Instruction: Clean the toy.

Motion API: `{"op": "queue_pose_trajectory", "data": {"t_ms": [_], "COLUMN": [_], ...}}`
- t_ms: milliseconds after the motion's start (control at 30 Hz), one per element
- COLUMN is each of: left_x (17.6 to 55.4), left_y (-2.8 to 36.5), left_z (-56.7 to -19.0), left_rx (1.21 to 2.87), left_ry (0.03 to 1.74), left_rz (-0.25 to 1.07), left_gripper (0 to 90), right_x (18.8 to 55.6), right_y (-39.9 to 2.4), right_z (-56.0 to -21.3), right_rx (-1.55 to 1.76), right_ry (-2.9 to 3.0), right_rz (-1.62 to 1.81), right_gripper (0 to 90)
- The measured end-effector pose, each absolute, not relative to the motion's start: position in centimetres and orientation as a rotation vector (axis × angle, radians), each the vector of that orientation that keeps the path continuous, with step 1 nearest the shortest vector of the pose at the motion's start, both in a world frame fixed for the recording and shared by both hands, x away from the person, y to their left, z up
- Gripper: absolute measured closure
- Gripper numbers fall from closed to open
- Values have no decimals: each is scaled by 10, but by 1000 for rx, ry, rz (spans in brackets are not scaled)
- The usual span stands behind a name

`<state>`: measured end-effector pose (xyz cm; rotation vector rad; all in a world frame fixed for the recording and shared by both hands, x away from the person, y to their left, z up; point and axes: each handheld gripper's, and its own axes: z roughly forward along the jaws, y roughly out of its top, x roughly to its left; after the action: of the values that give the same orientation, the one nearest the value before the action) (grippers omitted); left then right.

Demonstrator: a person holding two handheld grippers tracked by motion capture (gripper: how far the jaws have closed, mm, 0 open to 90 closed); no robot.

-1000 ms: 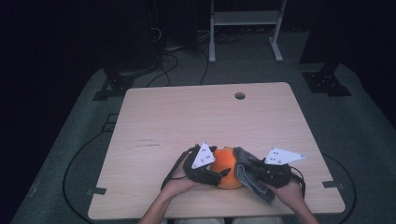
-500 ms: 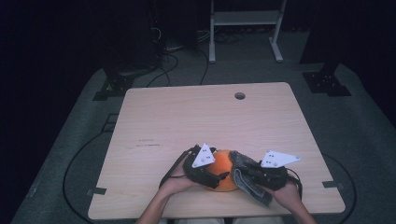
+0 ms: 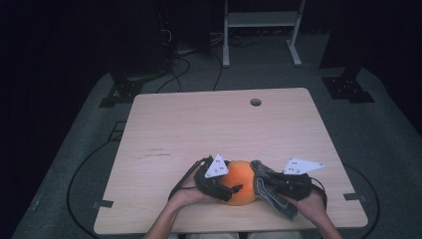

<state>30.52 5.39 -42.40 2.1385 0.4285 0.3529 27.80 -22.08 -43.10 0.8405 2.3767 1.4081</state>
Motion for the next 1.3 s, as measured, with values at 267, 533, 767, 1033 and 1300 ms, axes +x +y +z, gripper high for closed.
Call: {"op": "queue_pose_trajectory", "data": {"t_ms": [267,533,767,1033,1300], "left_x": [298,285,303,303,303], "left_y": [48,35,50,56,59], "left_z": [-426,-427,-421,-427,-431], "left_rx": [2124,2068,2092,2125,2105], "left_ry": [351,198,407,365,368], "left_rz": [404,581,360,330,314], "left_gripper": [352,334,61,270,254], "right_x": [279,275,269,277,283], "right_y": [-223,-225,-211,-222,-237], "right_z": [-430,-411,-419,-428,-431], "right_rx": [855,833,748,838,961], "right_ry": [2378,2255,2338,2301,2279], "right_rz": [1389,1528,1477,1450,1479], "right_gripper": [802,801,802,802,802]}}
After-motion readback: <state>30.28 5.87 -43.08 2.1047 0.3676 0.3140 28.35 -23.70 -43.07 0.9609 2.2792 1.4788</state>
